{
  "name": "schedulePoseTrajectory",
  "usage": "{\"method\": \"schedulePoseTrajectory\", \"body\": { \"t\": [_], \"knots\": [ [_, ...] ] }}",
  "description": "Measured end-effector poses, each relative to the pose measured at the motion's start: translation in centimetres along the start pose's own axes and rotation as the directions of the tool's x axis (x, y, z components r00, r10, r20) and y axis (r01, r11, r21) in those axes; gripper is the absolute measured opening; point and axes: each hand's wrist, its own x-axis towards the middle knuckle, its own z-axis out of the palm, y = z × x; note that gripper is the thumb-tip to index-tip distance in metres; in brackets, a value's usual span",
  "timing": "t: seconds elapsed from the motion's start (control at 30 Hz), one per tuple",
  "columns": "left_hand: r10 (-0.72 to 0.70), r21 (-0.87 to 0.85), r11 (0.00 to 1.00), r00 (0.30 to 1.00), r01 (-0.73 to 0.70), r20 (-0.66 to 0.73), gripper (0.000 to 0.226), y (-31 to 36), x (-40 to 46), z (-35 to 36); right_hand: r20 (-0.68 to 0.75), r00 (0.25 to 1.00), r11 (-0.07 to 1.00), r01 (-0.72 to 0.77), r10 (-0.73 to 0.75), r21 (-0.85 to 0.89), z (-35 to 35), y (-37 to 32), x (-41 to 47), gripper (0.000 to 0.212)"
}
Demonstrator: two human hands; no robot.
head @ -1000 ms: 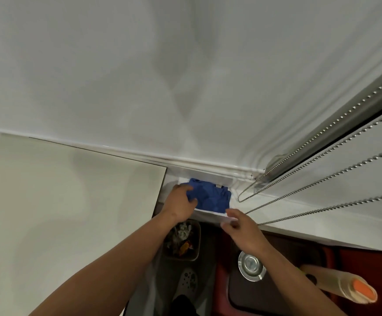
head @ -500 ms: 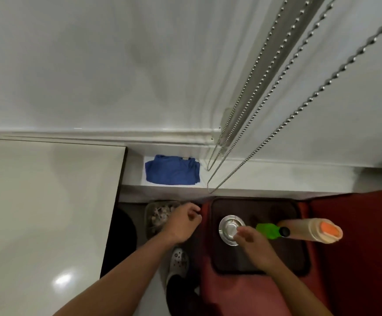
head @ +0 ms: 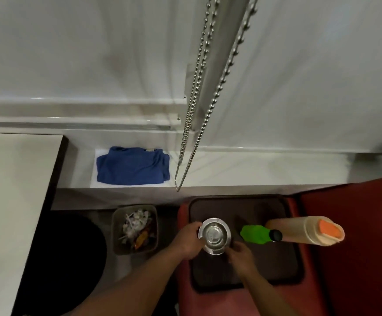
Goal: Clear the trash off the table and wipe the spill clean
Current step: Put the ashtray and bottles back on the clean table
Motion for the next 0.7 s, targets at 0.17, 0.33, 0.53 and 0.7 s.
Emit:
{"method": "schedulePoseTrajectory", "body": {
  "t": [0.17,0.33,0.53,0.7],
  "knots": [
    [-0.030,0.044,0.999,0.997,0.027,0.071,0.058,-2.4,3.9,3.0,-0.025,1.000,1.000,-0.006,0.006,0.017,1.2,0.8,2.1,0.007],
    [-0.054,0.043,0.998,0.998,0.052,0.042,0.059,-3.0,3.6,2.7,0.045,0.997,0.998,-0.056,0.056,-0.008,2.4,2.4,2.5,0.007],
    [-0.081,0.002,0.997,0.996,0.081,0.021,0.037,-3.9,1.5,-0.1,0.064,0.998,0.999,0.008,-0.006,-0.032,1.7,-0.6,-1.5,0.008],
    [-0.035,-0.117,0.993,0.995,0.023,-0.098,0.027,-1.3,-3.3,-6.0,0.117,0.982,0.983,0.158,-0.148,-0.088,1.2,-5.7,-6.0,0.010]
  ]
}}
